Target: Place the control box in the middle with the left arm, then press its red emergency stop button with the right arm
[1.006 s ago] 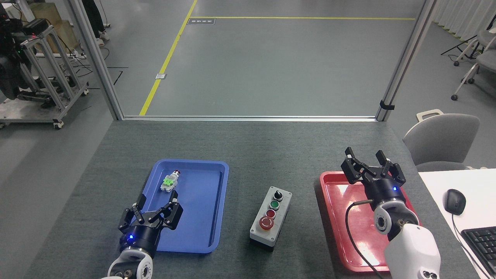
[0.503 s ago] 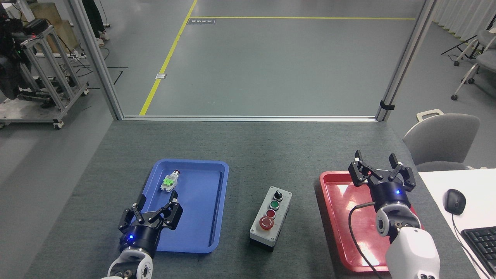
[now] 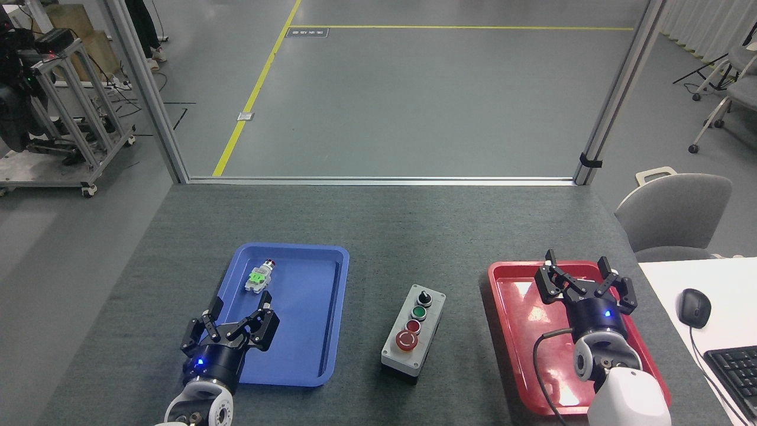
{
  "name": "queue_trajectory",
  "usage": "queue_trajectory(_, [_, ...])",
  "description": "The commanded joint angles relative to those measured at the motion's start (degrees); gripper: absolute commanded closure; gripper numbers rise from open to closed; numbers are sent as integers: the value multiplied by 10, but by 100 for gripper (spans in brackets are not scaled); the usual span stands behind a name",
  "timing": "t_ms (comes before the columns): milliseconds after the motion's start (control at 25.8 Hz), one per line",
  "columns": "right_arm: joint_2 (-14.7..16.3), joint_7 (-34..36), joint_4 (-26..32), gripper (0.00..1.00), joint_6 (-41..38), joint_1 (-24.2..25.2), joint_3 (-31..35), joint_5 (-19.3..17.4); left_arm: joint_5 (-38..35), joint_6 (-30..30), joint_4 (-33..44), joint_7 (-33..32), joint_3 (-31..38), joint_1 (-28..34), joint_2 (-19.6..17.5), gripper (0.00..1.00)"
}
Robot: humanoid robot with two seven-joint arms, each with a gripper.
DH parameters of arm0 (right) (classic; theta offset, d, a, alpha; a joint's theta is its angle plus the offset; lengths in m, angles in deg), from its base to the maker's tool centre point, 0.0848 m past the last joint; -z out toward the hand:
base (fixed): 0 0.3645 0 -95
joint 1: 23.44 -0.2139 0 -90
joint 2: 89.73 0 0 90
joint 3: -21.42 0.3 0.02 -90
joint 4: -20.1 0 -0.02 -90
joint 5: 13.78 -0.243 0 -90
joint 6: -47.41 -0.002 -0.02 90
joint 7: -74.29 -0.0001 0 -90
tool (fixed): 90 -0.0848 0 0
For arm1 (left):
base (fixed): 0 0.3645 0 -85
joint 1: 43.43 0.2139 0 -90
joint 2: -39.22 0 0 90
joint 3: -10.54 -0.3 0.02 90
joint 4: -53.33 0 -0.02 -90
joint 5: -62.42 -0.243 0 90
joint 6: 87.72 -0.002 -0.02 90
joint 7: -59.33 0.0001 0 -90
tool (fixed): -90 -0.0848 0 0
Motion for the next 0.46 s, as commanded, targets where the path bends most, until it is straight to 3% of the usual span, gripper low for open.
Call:
queue_trajectory(0, [-10, 0, 6, 0, 5, 4, 0, -1, 0, 0, 0, 0, 0, 0, 0, 1])
queue_trajectory(426, [-35, 2, 6, 0, 5, 4, -18, 4, 0, 0, 0, 0, 0, 0, 0, 1])
